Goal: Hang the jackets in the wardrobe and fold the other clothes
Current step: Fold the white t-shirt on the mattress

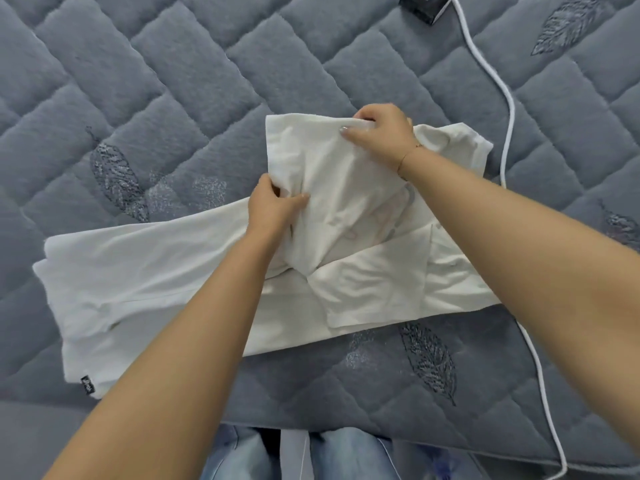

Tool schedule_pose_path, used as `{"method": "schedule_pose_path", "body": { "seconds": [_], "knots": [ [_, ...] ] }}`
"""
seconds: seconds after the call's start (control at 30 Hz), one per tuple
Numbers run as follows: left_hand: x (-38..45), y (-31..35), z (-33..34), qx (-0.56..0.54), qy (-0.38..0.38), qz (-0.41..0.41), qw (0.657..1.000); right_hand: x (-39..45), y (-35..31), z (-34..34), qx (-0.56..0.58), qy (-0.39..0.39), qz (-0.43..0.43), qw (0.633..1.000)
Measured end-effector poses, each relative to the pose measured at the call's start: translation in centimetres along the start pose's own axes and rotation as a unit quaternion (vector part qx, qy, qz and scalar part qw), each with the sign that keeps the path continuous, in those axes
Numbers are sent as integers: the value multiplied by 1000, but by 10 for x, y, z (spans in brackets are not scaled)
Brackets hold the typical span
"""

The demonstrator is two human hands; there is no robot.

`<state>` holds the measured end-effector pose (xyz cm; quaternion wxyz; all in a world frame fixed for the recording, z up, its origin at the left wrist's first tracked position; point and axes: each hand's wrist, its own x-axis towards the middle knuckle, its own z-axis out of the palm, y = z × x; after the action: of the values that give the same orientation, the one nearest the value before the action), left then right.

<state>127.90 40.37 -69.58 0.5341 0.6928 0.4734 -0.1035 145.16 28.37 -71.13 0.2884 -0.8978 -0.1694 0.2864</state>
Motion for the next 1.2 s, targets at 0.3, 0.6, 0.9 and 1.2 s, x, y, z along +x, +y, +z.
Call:
{"method": "schedule_pose_path", "body": {
  "seconds": [0.3, 0.6, 0.9, 1.2],
  "knots": [
    [-87, -1, 15, 95, -211, 231, 945, -164, 80, -61, 198, 6, -16, 980],
    [-95, -46, 69, 283, -267, 244, 889, -205, 150, -26, -67, -113, -37, 991],
    [-86, -16, 46, 199, -239, 235, 921, -182, 117, -13, 12, 29, -40, 999],
    [-23, 4, 31, 361, -4, 244, 900, -143, 107, -17, 76, 165, 84, 980]
  ]
}}
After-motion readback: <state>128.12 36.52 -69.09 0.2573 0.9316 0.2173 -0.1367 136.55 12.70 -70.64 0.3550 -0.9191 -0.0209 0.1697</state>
